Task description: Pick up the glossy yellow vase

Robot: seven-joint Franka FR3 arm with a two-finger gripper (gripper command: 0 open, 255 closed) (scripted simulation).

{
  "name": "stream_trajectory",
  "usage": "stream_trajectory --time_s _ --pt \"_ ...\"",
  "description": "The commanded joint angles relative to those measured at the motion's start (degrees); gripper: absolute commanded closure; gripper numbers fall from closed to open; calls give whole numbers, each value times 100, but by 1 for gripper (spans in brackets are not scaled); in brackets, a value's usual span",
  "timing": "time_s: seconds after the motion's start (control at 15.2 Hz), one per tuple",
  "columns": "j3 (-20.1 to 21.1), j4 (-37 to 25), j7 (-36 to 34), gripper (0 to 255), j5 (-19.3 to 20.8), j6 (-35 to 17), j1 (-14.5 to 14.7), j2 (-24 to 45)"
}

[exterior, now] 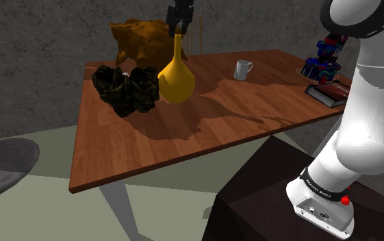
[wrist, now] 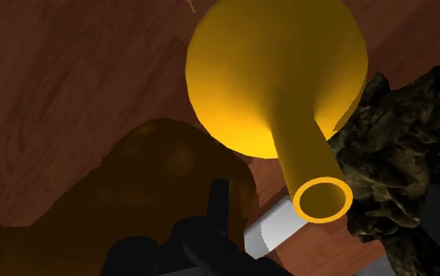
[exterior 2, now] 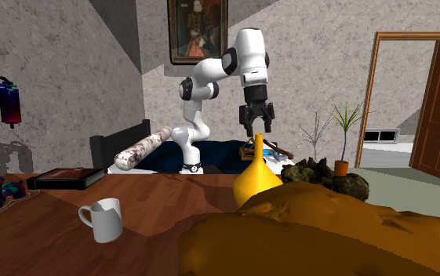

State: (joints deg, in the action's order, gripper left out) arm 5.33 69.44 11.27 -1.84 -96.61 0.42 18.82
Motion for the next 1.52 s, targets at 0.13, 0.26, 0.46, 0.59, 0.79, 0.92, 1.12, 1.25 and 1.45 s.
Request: stream_trajectory --time_s 0.13,0.26,0.46,0.59,0.79,0.92,1.12,1.25,1.45 --pt "-4 530 34 0 -17 -414 -19 -119" --pt "-4 531 34 0 -17 -415 -19 -120" --pt "-4 530 34 255 -17 -421 -18 -113" --pt "-4 528 34 255 -17 -420 -18 -112" --pt "-4 531 33 255 -17 -420 -18 -114" --pt "-4 530 34 255 -17 -414 -19 -119" --pt "-3 187 18 255 -8 -146 -11 -45" --pt "-2 -64 7 255 -1 42 -5 18" --pt "-1 -479 -11 255 12 339 7 137"
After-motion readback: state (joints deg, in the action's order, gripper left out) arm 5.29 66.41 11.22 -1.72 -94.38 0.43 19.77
